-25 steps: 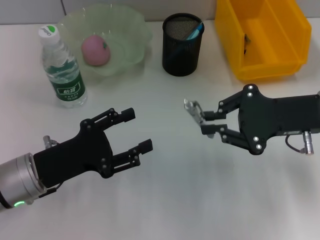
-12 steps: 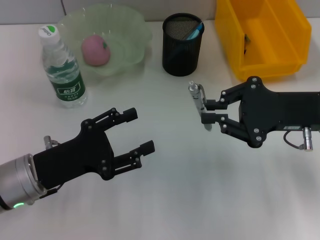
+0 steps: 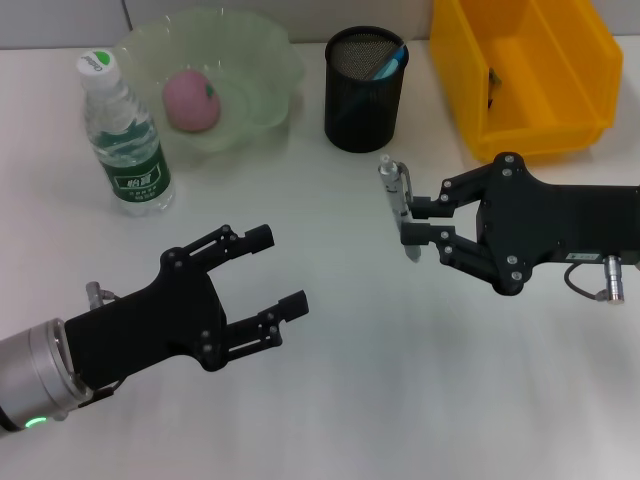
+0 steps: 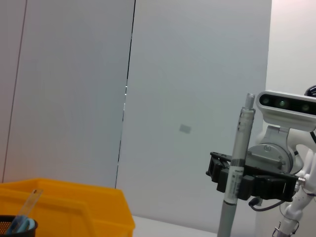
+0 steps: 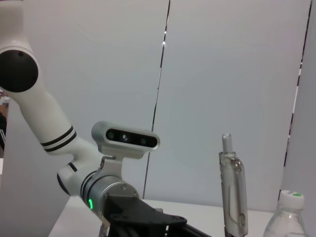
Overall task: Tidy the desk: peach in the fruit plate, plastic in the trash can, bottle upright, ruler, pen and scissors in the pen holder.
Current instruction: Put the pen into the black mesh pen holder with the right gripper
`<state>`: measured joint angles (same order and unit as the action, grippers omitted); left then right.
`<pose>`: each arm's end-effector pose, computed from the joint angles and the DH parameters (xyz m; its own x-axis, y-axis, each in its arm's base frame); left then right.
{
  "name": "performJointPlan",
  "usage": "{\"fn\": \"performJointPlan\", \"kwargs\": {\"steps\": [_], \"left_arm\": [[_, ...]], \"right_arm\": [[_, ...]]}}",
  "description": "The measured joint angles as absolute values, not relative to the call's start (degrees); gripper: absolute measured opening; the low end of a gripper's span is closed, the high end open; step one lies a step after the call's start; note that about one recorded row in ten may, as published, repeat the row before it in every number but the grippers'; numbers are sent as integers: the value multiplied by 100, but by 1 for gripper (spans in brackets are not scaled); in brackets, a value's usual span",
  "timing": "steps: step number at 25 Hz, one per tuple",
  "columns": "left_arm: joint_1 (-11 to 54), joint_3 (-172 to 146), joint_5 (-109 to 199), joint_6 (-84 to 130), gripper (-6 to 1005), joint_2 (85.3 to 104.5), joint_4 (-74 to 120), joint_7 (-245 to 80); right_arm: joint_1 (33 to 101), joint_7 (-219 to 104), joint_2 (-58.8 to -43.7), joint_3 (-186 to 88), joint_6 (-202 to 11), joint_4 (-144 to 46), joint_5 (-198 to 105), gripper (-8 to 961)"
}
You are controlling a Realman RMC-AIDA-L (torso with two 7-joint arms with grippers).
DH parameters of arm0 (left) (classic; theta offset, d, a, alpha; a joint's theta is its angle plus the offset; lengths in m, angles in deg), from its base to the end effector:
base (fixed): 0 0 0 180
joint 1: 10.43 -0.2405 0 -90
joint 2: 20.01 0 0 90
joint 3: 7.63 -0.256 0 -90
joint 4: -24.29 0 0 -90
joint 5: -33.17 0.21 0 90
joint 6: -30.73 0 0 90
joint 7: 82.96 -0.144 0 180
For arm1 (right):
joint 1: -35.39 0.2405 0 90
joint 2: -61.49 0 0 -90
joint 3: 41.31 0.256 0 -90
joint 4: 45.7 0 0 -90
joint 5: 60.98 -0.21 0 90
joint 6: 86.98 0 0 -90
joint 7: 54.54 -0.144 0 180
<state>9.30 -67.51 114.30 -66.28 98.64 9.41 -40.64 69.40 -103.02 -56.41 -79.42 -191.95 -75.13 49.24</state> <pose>-0.2767 0.2395 -0.0447 0.6449 0.0711 0.7609 0.3359 -0.9207 -0.1987 0.2247 0.3076 -0.0020 0.7634 0.1623 -0.6252 0.0509 -0.9800 -0.1923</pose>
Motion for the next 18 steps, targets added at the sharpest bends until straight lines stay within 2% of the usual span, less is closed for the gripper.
{"fn": "performJointPlan", "kwargs": {"steps": [9, 18], "left_arm": [[925, -6774, 11430, -6661, 784, 9879, 1013, -4068], [976, -6752, 11429, -6674, 784, 9888, 1094, -4069]], "right_arm": [[6931, -10305, -5676, -7791, -18979, -7138, 4644, 137], [7029, -10206, -5771, -7844, -18303, -6558, 4149, 137]]}}
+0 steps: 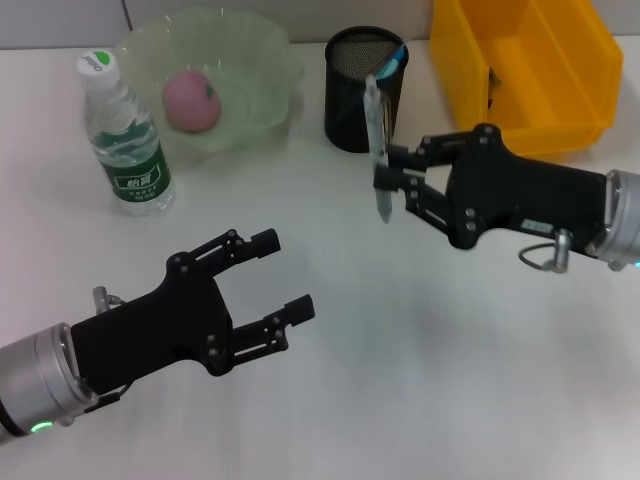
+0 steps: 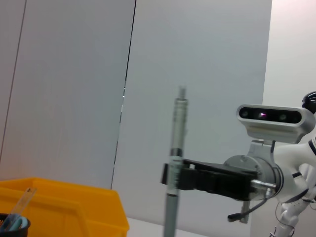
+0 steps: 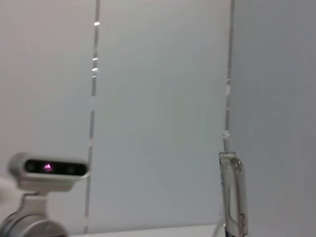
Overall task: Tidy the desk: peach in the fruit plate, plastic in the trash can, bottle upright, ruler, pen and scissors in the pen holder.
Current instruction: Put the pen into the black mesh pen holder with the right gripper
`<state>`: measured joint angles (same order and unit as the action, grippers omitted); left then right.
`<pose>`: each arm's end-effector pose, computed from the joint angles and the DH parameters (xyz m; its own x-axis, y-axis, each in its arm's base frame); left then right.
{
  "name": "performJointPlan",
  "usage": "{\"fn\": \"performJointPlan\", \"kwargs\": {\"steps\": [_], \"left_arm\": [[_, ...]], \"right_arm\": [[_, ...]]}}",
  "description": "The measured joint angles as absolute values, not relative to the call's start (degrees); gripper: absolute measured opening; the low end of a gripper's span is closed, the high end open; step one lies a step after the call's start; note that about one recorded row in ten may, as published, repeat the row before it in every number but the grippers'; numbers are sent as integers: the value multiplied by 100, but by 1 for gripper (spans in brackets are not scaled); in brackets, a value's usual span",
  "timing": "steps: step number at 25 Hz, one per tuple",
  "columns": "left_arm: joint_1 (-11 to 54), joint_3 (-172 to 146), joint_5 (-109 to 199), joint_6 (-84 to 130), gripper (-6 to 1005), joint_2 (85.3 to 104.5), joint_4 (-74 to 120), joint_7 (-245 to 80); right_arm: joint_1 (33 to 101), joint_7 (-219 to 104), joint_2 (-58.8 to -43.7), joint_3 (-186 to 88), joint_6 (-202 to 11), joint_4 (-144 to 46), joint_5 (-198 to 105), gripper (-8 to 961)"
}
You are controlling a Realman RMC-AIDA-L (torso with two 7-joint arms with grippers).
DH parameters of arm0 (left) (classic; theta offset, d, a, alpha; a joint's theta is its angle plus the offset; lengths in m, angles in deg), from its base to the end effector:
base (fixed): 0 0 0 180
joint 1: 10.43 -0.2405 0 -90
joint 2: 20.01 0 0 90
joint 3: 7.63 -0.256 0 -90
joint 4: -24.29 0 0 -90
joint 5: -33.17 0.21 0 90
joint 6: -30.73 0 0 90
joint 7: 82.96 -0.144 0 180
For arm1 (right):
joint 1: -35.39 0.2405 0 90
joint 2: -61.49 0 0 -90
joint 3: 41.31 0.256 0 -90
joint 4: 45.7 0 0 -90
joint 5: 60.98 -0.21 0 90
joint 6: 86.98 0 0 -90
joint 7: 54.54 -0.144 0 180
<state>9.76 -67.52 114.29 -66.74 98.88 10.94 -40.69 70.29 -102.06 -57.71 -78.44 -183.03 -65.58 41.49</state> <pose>-0.2747 0.2369 -0.0487 0.6304 0.0884 0.7713 0.3452 -0.9218 -0.1765 0.2234 0.3192 -0.0267 0.7060 0.0643 -0.7053 -0.1601 -0.9556 -0.2474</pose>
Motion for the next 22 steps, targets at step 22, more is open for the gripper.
{"fn": "performJointPlan", "kwargs": {"steps": [22], "left_arm": [[1014, -6783, 11473, -6815, 784, 9877, 1069, -4069]], "right_arm": [[7745, -8514, -5836, -7799, -16735, -5030, 2403, 136]]}}
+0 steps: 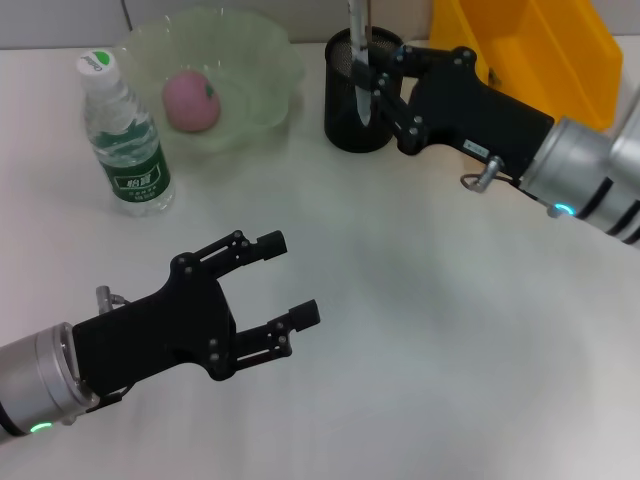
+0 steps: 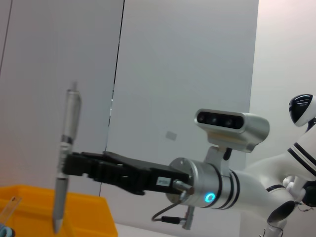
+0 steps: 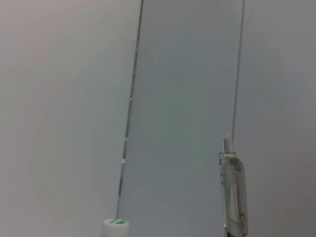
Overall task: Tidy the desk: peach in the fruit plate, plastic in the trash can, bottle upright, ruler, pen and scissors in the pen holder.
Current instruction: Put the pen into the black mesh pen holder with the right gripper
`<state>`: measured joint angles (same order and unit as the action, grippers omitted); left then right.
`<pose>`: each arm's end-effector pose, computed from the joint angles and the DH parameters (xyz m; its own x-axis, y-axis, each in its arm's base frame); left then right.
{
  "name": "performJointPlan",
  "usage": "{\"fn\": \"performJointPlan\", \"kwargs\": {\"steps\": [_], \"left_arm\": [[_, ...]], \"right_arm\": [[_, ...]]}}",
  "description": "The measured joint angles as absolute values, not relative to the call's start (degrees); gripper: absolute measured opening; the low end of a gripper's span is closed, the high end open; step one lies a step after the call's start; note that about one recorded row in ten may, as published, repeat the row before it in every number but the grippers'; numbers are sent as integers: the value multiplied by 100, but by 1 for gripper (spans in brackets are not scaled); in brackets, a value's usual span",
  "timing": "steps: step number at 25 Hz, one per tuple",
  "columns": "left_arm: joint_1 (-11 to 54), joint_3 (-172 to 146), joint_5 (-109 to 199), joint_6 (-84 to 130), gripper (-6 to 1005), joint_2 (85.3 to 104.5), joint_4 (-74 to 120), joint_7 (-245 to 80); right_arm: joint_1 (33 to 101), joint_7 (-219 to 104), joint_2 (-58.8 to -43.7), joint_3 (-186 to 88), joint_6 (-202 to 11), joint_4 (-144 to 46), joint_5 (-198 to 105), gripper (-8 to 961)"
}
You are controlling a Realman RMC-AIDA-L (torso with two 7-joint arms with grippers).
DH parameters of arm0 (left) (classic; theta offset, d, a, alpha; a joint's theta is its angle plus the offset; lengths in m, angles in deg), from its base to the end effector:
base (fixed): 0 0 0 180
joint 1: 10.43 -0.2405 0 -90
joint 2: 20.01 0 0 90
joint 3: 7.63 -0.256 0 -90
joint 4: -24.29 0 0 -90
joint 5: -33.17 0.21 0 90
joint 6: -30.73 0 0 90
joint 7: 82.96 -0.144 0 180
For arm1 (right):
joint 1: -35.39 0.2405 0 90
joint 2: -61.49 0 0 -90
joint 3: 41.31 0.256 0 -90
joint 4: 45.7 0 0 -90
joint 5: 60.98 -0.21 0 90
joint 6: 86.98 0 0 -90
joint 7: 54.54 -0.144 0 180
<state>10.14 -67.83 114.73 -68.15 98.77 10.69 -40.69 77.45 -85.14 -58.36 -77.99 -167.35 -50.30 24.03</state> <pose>-0.2710 0.2361 -0.0472 0.6256 0.0778 0.7763 0.3178 -0.9341 -0.1625 0.2040 0.3619 -0.0542 0.6934 0.1566 -0.7033 -0.3072 -0.8188 -0.4851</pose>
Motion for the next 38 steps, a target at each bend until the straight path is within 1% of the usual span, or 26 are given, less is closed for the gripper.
{"fn": "performJointPlan", "kwargs": {"steps": [5, 10, 31, 38], "left_arm": [[1062, -6783, 11474, -6816, 784, 9881, 1077, -4065], [1085, -6783, 11471, -6816, 784, 9882, 1084, -4046], [1216, -6775, 11428, -6877, 784, 9902, 1162, -3994], [1225, -6782, 11429, -6898, 784, 9908, 1164, -3991]], "right_arm": [[8043, -8111, -5840, -7781, -16282, -4682, 2086, 136], [8198, -7471, -5840, -7716, -16037, -4407, 1779, 136], [8366, -5552, -5839, -6996, -15842, -3959, 1755, 136], [8573, -5454, -5839, -7005, -15321, -4009, 1786, 137]]}}
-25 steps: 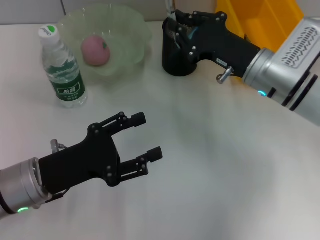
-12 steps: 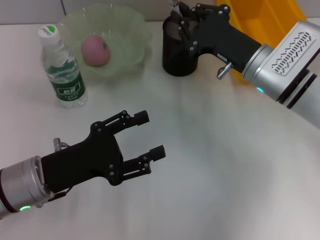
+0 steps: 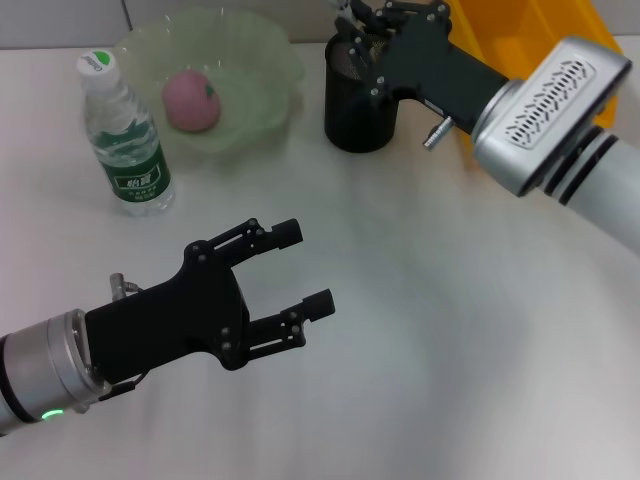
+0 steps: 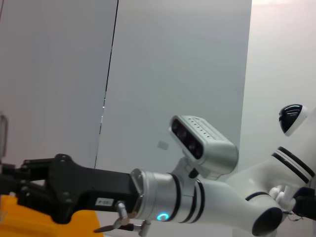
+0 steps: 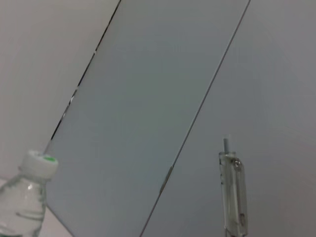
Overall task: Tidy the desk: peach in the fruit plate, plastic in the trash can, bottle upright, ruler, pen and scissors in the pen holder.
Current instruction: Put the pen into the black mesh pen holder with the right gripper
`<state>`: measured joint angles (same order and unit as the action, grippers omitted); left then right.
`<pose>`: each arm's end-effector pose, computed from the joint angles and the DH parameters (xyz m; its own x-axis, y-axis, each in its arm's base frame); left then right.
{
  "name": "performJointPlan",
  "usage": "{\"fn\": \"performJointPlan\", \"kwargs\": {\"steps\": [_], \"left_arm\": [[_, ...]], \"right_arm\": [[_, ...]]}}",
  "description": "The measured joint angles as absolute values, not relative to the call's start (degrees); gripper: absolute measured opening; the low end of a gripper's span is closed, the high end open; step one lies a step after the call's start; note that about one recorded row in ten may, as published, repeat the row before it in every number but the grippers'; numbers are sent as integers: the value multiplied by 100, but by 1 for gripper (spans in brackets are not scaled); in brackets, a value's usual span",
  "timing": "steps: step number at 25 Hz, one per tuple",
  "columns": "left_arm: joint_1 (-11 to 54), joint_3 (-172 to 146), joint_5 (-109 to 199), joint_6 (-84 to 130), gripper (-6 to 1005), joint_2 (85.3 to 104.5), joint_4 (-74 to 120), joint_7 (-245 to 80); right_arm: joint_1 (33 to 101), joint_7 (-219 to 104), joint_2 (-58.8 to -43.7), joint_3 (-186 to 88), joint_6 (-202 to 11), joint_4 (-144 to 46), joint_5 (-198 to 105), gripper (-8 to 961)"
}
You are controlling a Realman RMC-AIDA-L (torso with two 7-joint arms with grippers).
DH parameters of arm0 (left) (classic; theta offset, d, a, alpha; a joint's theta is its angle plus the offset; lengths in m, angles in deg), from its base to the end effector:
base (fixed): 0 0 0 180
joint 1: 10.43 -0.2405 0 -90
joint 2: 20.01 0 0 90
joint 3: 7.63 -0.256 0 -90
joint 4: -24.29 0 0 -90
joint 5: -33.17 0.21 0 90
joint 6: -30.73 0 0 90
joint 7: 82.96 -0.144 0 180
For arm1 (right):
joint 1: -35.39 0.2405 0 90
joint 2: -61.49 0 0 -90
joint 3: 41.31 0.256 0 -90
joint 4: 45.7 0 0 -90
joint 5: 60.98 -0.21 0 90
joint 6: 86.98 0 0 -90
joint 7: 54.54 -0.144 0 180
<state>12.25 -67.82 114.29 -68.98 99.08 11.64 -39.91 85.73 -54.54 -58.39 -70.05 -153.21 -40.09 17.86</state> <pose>-0.2603 0.2427 -0.0491 0.6042 0.0782 0.7930 0.3012 -0.9437 -0.1364 0.1837 0.3986 -0.0757 0.8425 0.3470 -0.4121 -0.1241 -0.6194 -0.7752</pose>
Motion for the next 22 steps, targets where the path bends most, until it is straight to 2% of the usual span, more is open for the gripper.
{"fn": "performJointPlan", "kwargs": {"steps": [22], "left_arm": [[1193, -6784, 11435, -6967, 784, 9908, 1216, -4051]], "right_arm": [[9055, -5463, -5839, -7017, -13985, -4099, 1796, 136]]}}
